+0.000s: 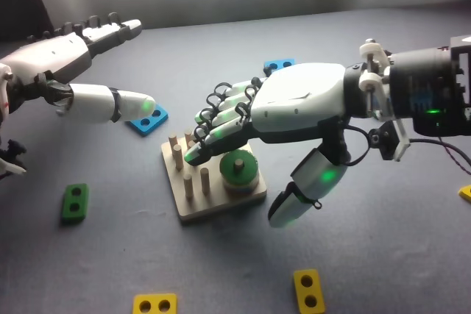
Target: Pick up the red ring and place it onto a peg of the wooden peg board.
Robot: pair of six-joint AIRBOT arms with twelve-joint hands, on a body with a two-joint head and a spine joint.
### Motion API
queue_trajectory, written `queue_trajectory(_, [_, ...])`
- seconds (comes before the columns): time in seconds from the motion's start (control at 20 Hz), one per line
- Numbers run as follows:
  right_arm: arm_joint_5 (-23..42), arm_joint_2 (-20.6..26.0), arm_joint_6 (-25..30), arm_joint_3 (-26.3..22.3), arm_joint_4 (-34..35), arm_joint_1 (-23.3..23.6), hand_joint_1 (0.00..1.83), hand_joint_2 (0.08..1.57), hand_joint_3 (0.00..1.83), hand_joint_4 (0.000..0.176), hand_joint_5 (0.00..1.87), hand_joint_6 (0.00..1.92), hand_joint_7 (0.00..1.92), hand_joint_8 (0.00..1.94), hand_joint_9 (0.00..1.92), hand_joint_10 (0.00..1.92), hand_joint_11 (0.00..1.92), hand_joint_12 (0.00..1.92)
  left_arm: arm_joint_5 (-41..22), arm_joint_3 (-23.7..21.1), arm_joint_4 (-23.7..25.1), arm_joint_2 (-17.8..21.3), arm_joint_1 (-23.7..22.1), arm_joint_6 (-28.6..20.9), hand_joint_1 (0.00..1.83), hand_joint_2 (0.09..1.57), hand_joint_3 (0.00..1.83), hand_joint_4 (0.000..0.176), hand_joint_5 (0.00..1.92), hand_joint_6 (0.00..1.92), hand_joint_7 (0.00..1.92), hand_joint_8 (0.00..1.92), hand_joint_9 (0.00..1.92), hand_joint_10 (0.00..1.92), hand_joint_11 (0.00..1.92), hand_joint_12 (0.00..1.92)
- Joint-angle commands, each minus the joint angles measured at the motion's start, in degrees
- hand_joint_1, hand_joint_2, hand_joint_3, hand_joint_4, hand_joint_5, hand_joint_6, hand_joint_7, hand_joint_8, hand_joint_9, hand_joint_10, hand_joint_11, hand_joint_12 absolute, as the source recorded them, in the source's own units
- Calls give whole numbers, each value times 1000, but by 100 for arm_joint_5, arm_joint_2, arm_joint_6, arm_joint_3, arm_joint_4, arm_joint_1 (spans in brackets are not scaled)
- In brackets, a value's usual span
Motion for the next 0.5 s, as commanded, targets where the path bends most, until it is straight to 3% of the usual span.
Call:
queue_trajectory(0.0, [317, 63, -51, -74, 296, 91, 728, 887, 2, 97, 210, 27, 150, 0, 37, 0, 0, 688, -712, 3, -32, 38, -26, -38, 442, 1009, 0, 166, 16, 4, 0, 0, 0, 0, 0, 0])
queue_trajectory(0.1, [267, 309, -370, -257, 562, 93, 685, 897, 6, 86, 175, 13, 122, 0, 47, 6, 0, 691, -760, -26, -49, 66, -10, -39, 437, 1009, 0, 168, 12, 1, 0, 0, 0, 0, 0, 0])
queue_trajectory(0.15, [228, 477, -625, -373, 822, 83, 660, 905, 9, 100, 138, 2, 112, 0, 51, 9, 0, 698, -775, -32, -60, 73, -10, -39, 434, 1007, 0, 174, 11, 1, 0, 0, 0, 0, 0, 0])
queue_trajectory(0.25, [226, 802, -1190, -570, 1523, 10, 615, 921, 10, 102, 28, 0, 23, 0, 26, 1, 0, 660, -806, -52, -84, 90, 3, -39, 443, 1008, 0, 172, 10, 0, 0, 0, 0, 0, 0, 0])
queue_trajectory(0.3, [254, 910, -1440, -631, 1815, -31, 615, 925, 7, 103, 5, 0, 9, 1, 42, 10, 0, 838, -823, -62, -100, 100, 21, -39, 446, 1012, 2, 170, 10, 0, 0, 0, 0, 0, 0, 0])
queue_trajectory(0.35, [336, 1105, -1858, -734, 2383, -110, 698, 923, 4, 87, 0, 0, 42, 6, 38, 10, 0, 480, -867, -86, -139, 124, 68, -39, 434, 1008, 0, 167, 3, 0, 0, 0, 0, 0, 0, 0])
queue_trajectory(0.4, [419, 1241, -2131, -800, 2775, -171, 728, 919, 1, 96, 0, 0, 10, 0, 7, 1, 0, 151, -895, -102, -168, 141, 95, -39, 438, 1004, 0, 174, 0, 0, 0, 0, 0, 0, 0, 0])
queue_trajectory(0.45, [513, 1356, -2376, -855, 3135, -228, 726, 908, 0, 86, 0, 0, 1, 0, 1, 0, 0, 29, -920, -114, -185, 153, 112, -40, 438, 1001, 0, 176, 3, 1, 0, 0, 0, 0, 0, 0])
